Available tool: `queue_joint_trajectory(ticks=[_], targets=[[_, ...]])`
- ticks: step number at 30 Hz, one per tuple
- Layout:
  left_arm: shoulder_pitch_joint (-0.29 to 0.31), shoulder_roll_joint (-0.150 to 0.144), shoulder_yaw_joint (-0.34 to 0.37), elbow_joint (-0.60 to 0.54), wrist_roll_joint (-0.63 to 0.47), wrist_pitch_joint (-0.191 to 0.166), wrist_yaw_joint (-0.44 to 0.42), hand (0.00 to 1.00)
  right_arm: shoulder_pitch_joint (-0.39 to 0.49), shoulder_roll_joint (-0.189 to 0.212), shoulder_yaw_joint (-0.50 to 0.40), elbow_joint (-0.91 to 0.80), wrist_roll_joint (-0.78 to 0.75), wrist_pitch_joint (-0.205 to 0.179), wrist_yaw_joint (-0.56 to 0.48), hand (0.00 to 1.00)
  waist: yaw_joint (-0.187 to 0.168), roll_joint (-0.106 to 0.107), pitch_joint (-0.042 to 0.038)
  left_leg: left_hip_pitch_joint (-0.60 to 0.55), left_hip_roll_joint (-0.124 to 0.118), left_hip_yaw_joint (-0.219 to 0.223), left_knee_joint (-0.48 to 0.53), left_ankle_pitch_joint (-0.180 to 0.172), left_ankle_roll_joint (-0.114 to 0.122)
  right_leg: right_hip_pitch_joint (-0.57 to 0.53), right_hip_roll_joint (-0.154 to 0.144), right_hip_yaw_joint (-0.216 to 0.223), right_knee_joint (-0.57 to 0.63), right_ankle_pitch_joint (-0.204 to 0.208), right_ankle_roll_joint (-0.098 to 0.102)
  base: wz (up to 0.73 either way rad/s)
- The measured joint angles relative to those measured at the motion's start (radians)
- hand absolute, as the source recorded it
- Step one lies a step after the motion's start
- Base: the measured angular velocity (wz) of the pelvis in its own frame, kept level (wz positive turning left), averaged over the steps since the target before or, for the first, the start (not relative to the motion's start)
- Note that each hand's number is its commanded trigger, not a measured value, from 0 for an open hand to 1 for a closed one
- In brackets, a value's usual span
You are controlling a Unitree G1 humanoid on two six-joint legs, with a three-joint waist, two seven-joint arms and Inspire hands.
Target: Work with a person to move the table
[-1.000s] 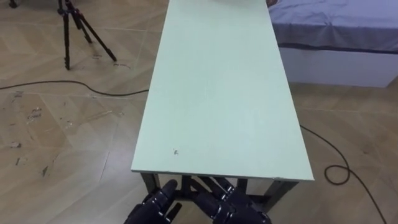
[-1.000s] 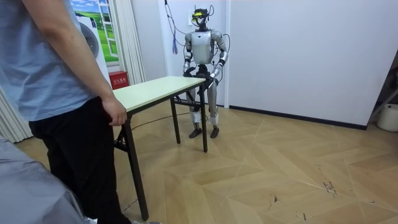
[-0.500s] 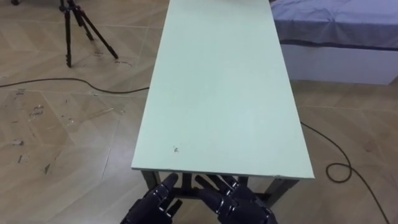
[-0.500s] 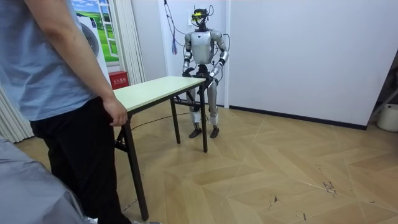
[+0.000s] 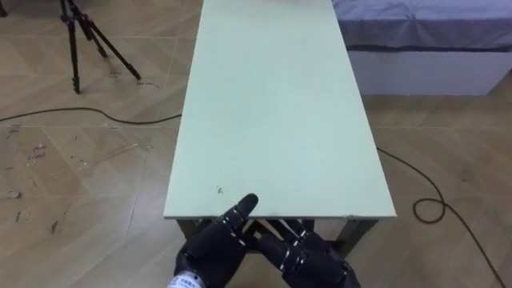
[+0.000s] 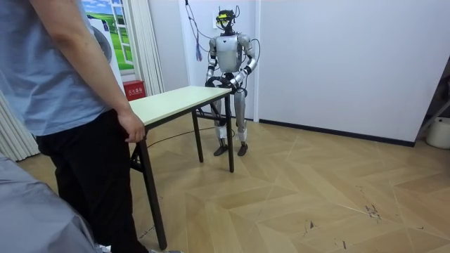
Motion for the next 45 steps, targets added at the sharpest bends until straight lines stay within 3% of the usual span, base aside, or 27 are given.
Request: queue_joint_trajectory(ticks=[8, 17, 26, 38, 43, 45], targets=[[0.0, 0.007, -0.005, 0.0, 0.013, 0.006, -0.003, 0.0, 0.0, 0.0, 0.007, 0.0, 0.002, 0.0, -0.007, 0.0, -0.003, -0.006, -0.0018, 0.002, 0.0, 0.002, 0.006, 0.0, 0.0, 0.002, -0.001, 0.002, -0.002, 0.0, 0.0, 0.0], [-0.004, 0.013, -0.018, 0.0, -0.018, -0.013, 0.001, 0.0, -0.009, -0.007, 0.025, 0.0, 0.039, -0.003, -0.017, 0.0, -0.018, -0.007, -0.0012, 0.002, 0.0, 0.004, -0.001, 0.0, 0.0, 0.002, 0.0, 0.004, -0.002, 0.0, 0.0, 0.0], [-0.006, 0.007, -0.002, -0.018, -0.088, -0.012, 0.025, 0.0, -0.012, -0.003, 0.014, -0.001, 0.074, -0.003, -0.028, 0.0, 0.002, -0.007, -0.0003, 0.003, 0.008, 0.012, -0.004, 0.0, -0.001, -0.001, 0.003, 0.009, -0.002, 0.001, -0.002, -0.02], [-0.007, -0.001, 0.079, -0.018, -0.106, -0.001, 0.068, 0.0, -0.016, 0.013, -0.013, -0.011, 0.157, -0.009, -0.084, 0.0, 0.045, -0.01, 0.0088, 0.02, 0.013, 0.023, -0.008, 0.003, -0.005, 0.009, 0.009, 0.018, -0.003, 0.005, -0.007, -0.03], [-0.006, -0.01, 0.124, -0.017, -0.104, -0.001, 0.113, 0.0, -0.036, 0.041, -0.101, 0.002, 0.193, -0.018, -0.186, 0.0, 0.053, 0.004, 0.0216, 0.033, 0.016, 0.023, -0.011, 0.004, -0.008, 0.021, 0.012, 0.019, -0.004, 0.006, -0.01, 0.0], [-0.007, -0.012, 0.142, -0.017, -0.106, 0.003, 0.128, 0.0, -0.039, 0.046, -0.122, 0.002, 0.212, -0.022, -0.218, 0.0, 0.05, 0.006, 0.0215, 0.033, 0.017, 0.023, -0.012, 0.005, -0.009, 0.021, 0.013, 0.02, -0.005, 0.006, -0.01, 0.0]])
